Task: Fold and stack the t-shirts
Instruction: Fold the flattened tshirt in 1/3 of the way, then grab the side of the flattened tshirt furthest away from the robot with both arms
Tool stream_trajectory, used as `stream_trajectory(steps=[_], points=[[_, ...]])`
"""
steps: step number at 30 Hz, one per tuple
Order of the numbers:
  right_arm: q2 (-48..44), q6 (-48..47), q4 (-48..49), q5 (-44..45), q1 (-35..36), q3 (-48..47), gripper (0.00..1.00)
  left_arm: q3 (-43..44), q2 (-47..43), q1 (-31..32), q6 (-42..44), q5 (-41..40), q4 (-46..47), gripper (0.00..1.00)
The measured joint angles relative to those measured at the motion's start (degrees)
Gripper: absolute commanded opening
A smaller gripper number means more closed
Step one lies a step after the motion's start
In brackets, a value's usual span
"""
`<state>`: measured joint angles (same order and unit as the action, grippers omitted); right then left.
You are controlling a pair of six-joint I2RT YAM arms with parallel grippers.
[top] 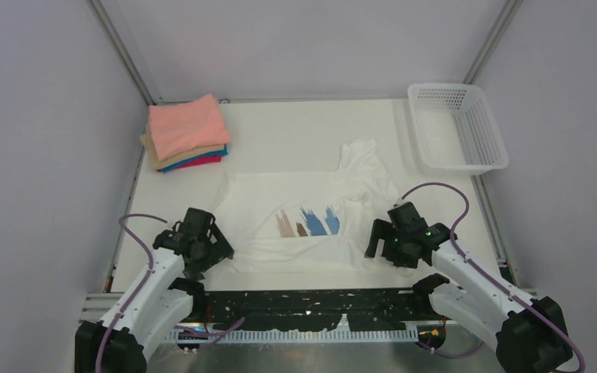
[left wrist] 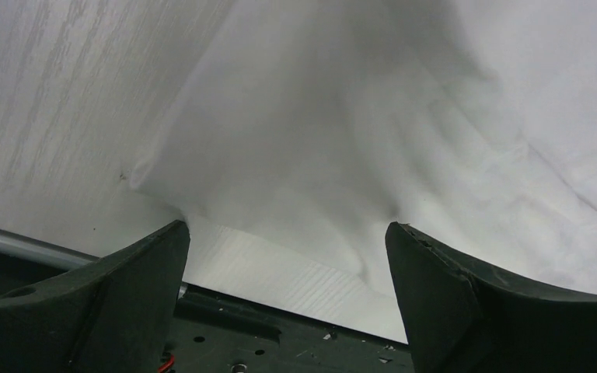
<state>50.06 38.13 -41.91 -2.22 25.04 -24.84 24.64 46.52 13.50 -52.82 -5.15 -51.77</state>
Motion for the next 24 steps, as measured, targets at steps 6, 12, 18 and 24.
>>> stream_trajectory(steps=[6,12,18,24], points=[[-2.7,-0.1,-3.4,0.6,0.0,-0.6,0.95,1.8,-2.7,0.0,-0.4,-0.6,-4.5,1.0],[-6.3,-2.0,-6.1,6.1,0.0,-10.6,0.95,16.1,-3.4,0.9,2.3,-2.9,-7.0,1.0],[-3.7,-5.4,1.3,13.9,0.0,-20.6,0.95,30.4,8.0,1.1,8.4,-3.7,-1.5,1.0],[8.2,-8.8,11.0,20.2,-0.5,-26.6,0.95,51.1,36.7,1.6,21.7,-3.1,1.9,0.98]])
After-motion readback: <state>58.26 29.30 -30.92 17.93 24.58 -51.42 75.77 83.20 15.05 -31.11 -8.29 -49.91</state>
